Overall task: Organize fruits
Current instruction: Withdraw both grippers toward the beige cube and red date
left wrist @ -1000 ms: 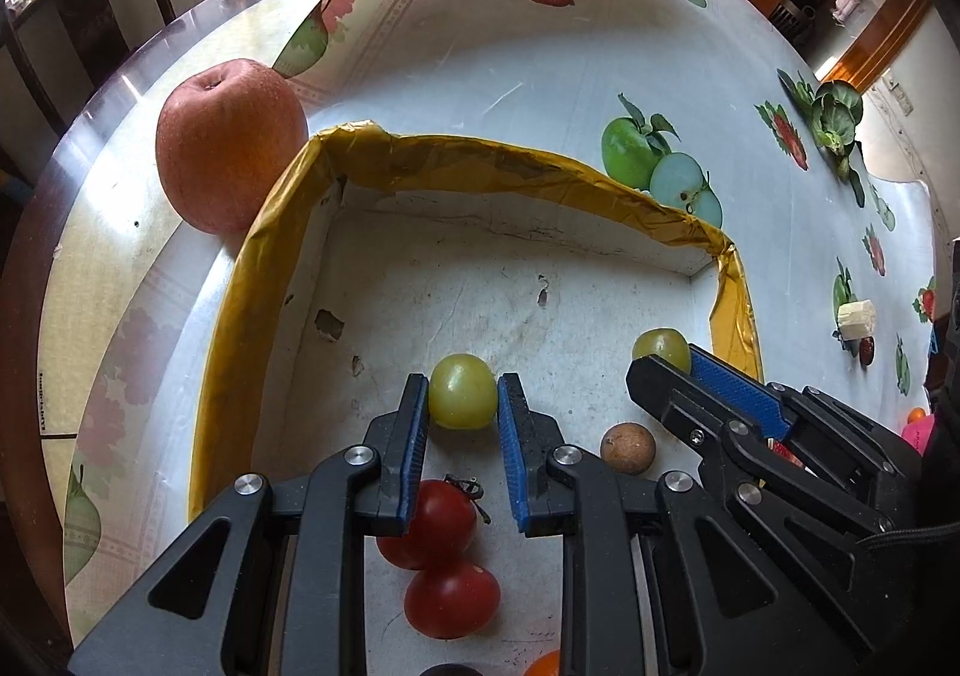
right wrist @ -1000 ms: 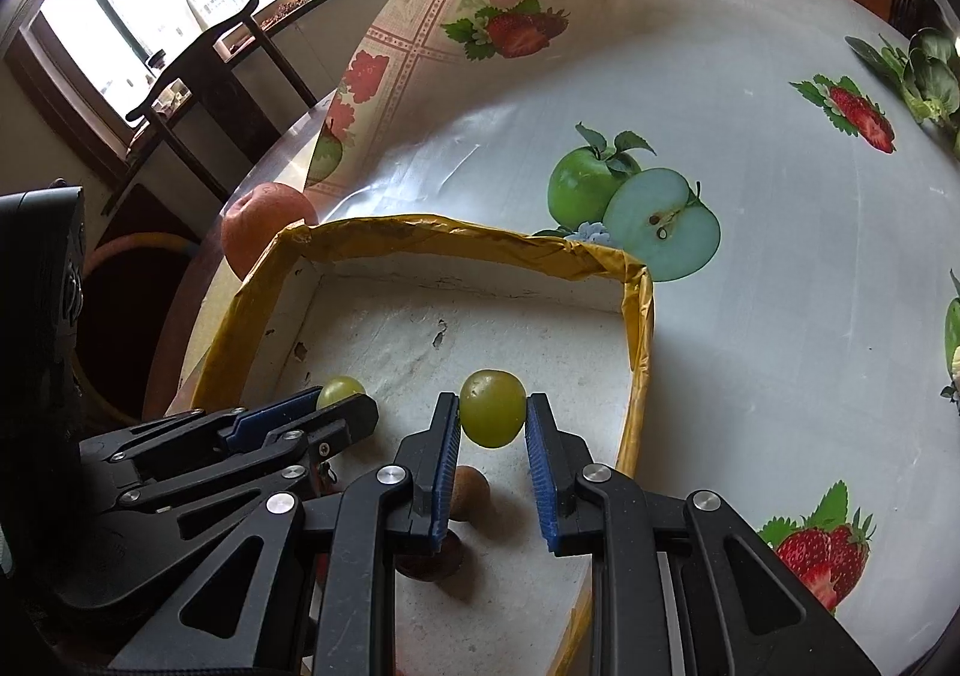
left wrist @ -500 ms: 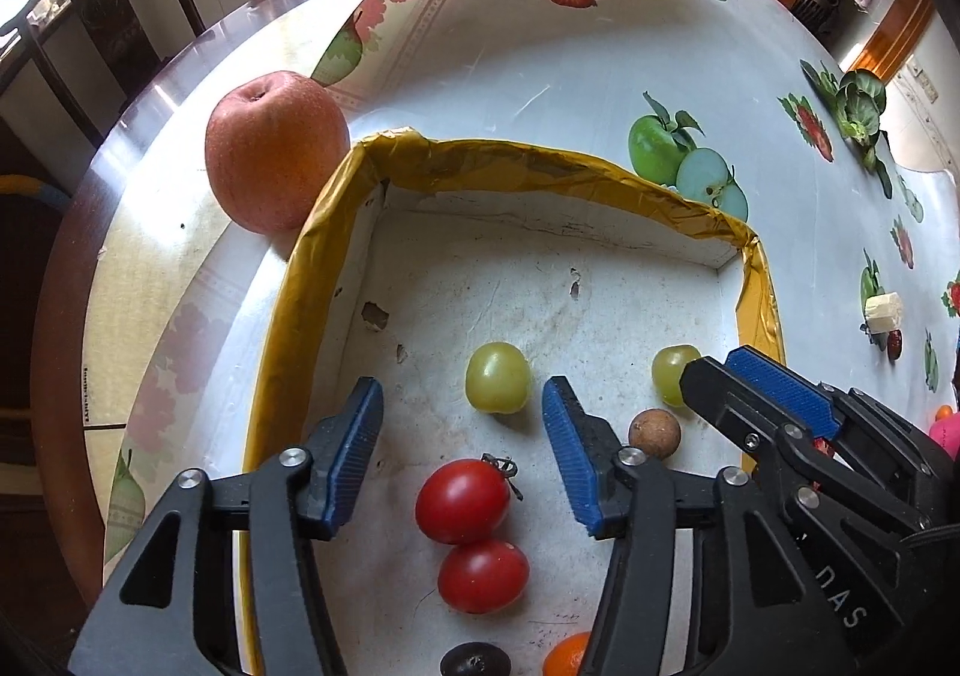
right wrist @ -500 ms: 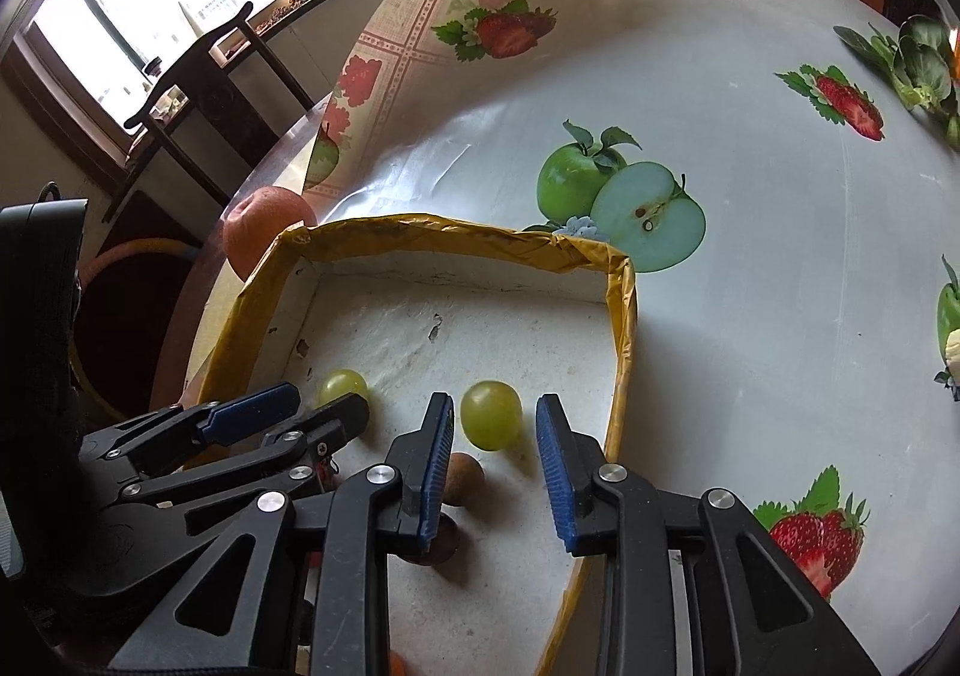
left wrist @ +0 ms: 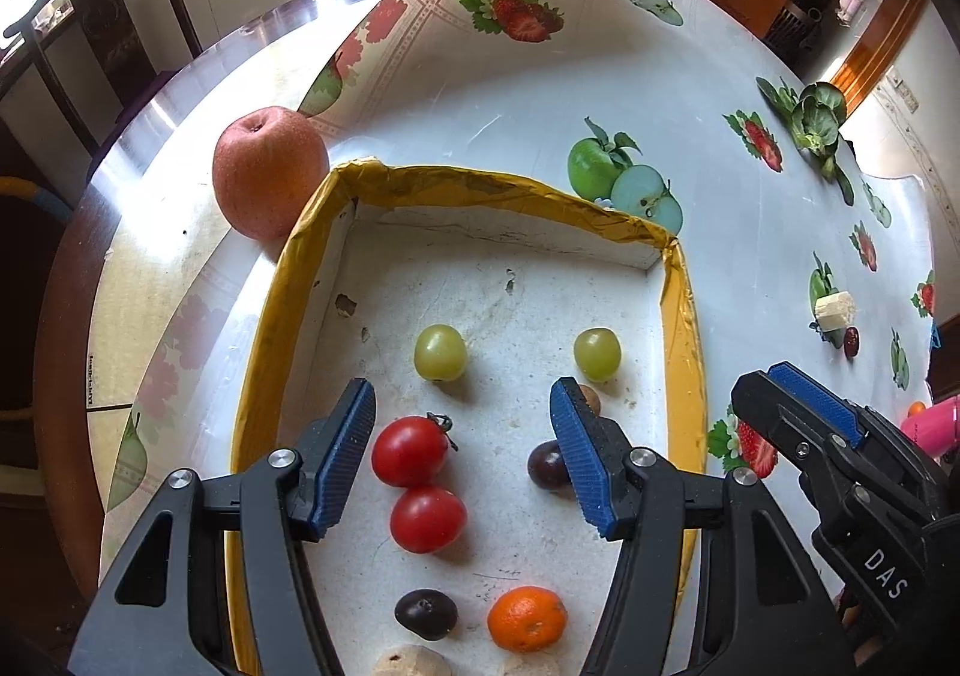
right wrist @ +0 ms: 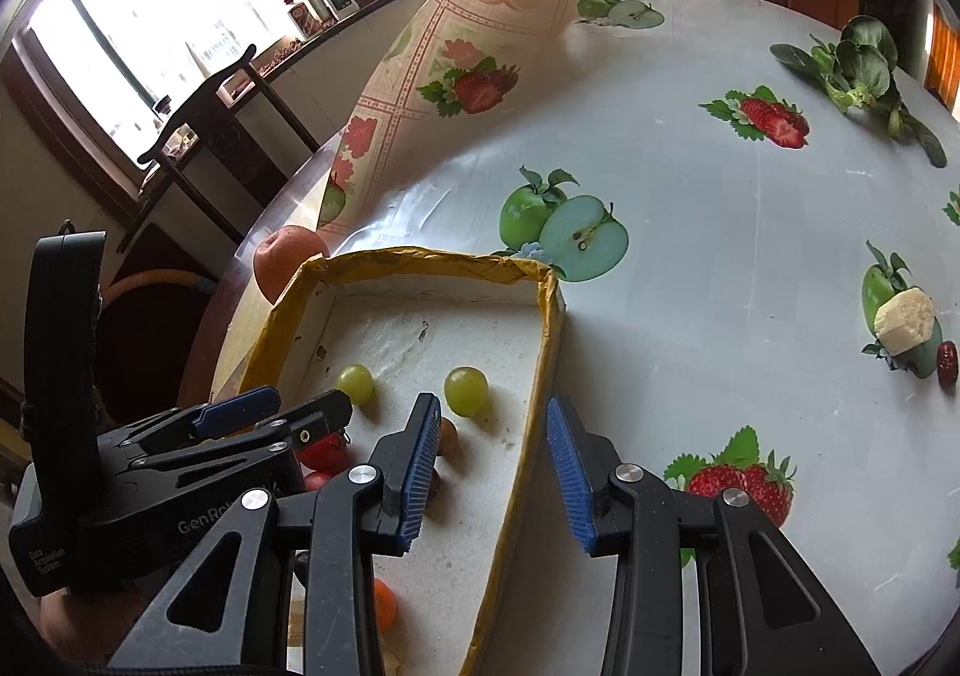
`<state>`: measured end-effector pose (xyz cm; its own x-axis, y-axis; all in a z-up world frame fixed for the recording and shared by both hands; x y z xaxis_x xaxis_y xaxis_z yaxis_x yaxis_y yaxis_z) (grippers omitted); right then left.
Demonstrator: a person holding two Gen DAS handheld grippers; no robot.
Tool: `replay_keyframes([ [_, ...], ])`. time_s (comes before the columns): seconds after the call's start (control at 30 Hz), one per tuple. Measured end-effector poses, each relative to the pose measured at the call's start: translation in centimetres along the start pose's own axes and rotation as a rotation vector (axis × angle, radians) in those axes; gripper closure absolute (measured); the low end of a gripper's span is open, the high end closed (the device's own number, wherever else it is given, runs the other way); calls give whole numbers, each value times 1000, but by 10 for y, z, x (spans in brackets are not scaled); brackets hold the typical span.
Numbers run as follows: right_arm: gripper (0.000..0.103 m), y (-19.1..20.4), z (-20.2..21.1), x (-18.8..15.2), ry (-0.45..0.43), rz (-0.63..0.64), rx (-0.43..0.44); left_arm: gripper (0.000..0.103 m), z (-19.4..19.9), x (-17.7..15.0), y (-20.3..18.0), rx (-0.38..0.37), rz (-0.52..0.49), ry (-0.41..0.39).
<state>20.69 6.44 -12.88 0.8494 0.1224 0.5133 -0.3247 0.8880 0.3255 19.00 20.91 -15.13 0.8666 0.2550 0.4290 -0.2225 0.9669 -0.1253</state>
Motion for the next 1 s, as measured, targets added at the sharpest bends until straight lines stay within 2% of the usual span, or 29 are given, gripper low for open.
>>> replay_keyframes([
  [0.6,63,-107,45,-32,-24,-137,-115,44,11,-8,-86,-91,-94,2],
  [0.73,55,-138,52,-38,-34,-177,-160,44,8,-10,-108,-113,-119,10],
  [1.0,55,-197,59,-45,-40,-252,-224,44,-3,-14,-156,-153,-171,37],
])
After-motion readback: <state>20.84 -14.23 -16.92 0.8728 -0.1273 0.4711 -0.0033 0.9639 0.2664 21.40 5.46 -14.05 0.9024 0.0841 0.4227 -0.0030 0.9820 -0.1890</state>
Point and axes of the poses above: each gripper's, at about its wrist camera, not at the fingertips, and z roughly against the way its jaws point, y to its left, x to its top, the point moved 5 cm from there along -z, roughly the way its jaws point, and after that the axes turned 2 degrees about -y, right-handed, at the moved point
